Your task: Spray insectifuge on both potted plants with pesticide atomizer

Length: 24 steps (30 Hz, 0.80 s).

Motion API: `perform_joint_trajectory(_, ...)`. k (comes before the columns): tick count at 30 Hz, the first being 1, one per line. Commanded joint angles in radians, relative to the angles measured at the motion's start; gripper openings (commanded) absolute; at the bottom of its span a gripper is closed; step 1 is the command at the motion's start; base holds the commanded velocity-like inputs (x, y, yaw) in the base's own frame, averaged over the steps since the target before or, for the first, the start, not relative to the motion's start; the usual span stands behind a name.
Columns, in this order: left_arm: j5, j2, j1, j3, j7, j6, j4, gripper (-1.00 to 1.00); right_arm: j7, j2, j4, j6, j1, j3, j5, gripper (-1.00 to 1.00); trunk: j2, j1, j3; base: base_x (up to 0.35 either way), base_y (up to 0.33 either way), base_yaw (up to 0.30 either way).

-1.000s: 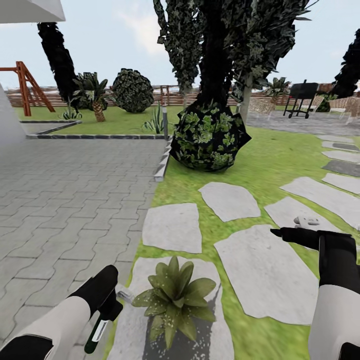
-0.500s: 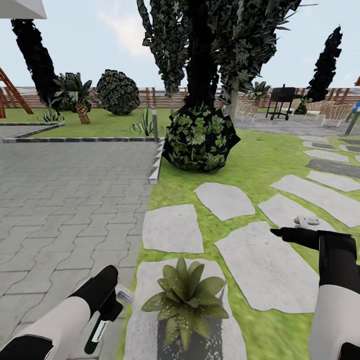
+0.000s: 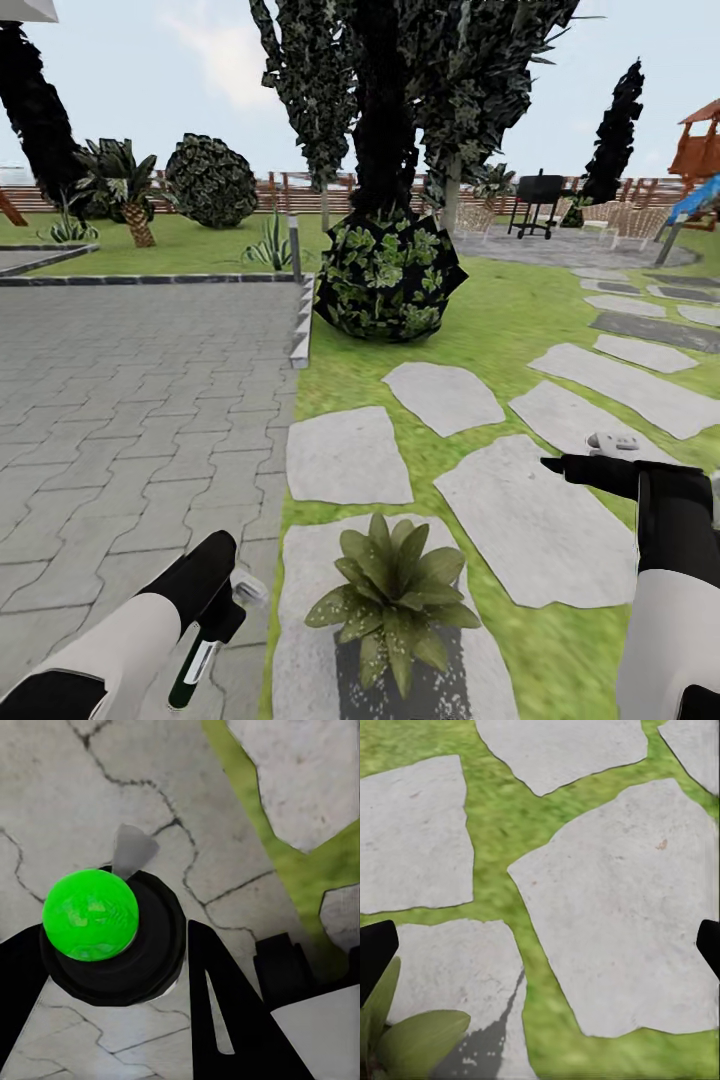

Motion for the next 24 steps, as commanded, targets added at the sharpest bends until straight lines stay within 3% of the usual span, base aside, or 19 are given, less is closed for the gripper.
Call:
perform_joint_trajectory(1, -0.009, 0.001, 0.000, -0.005, -0.010, 0.002, -0.002, -1.00, 0.010, 0.001, -0.001, 0.001, -0.001, -0.002, 0.010, 1.00, 0.000, 0.000, -0.001, 0.000, 0.046, -0.261)
perform_joint_trajectory(10, -0.008, 0.001, 0.000, -0.004, -0.010, 0.002, -0.002, -1.00, 0.010, 0.001, -0.002, 0.001, -0.001, -0.002, 0.010, 1.00, 0.000, 0.000, 0.003, 0.000, 0.023, -0.262)
perform_joint_trajectory(19, -0.009, 0.001, 0.000, -0.007, -0.009, 0.002, -0.002, -1.00, 0.010, 0.001, -0.002, 0.001, -0.001, -0.002, 0.010, 1.00, 0.000, 0.000, 0.004, 0.000, 0.282, -0.069)
perform_joint_trajectory(24, -0.010, 0.002, 0.000, -0.016, -0.009, 0.002, -0.002, -1.00, 0.010, 0.001, 0.000, 0.001, -0.001, 0.000, 0.010, 1.00, 0.000, 0.000, 0.006, 0.000, 0.292, -0.227)
